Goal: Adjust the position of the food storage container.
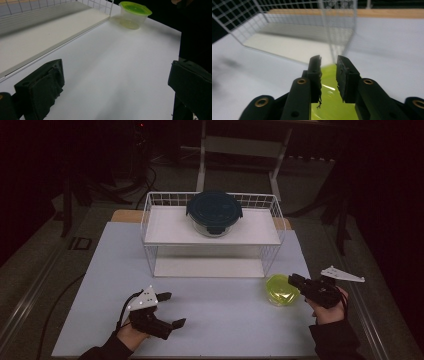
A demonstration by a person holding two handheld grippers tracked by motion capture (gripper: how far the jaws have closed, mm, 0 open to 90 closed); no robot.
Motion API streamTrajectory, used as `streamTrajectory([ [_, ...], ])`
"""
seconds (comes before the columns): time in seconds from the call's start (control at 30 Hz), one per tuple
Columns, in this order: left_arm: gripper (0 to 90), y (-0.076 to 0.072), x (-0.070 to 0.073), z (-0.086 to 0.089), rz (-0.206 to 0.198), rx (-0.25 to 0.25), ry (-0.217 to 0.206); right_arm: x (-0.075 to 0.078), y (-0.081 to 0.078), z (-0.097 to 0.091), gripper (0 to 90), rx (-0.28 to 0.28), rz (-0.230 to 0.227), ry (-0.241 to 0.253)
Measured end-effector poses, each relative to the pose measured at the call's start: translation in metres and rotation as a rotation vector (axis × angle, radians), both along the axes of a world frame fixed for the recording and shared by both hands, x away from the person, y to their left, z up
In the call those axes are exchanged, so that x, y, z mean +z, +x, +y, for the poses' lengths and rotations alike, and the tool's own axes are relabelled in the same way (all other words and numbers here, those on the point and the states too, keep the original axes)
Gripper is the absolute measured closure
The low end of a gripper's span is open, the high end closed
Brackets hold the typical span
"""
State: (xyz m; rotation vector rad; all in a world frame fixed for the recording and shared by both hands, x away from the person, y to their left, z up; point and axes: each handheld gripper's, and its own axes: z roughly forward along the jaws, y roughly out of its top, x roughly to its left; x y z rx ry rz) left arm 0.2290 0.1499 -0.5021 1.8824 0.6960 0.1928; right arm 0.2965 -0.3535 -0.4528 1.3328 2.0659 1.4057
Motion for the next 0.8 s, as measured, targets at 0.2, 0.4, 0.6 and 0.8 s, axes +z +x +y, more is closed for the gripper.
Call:
streamTrajectory([
  [0.2, 0.3, 0.001, 0.000, 0.000, 0.004, 0.001, -0.007, -0.014, 0.002, -0.017, 80.7, -0.065, 0.035, -0.047],
  [0.4, 0.3, 0.000, 0.000, 0.000, 0.001, 0.001, -0.003, -0.031, 0.004, -0.032, 86.7, -0.133, 0.057, -0.082],
  [0.6, 0.3, 0.001, 0.000, 0.001, 0.002, 0.001, -0.003, -0.048, 0.005, -0.041, 90.0, -0.164, 0.102, -0.101],
  [0.8, 0.3, 0.001, 0.000, 0.001, 0.003, 0.001, -0.006, -0.067, 0.006, -0.041, 90.0, -0.137, 0.181, -0.106],
])
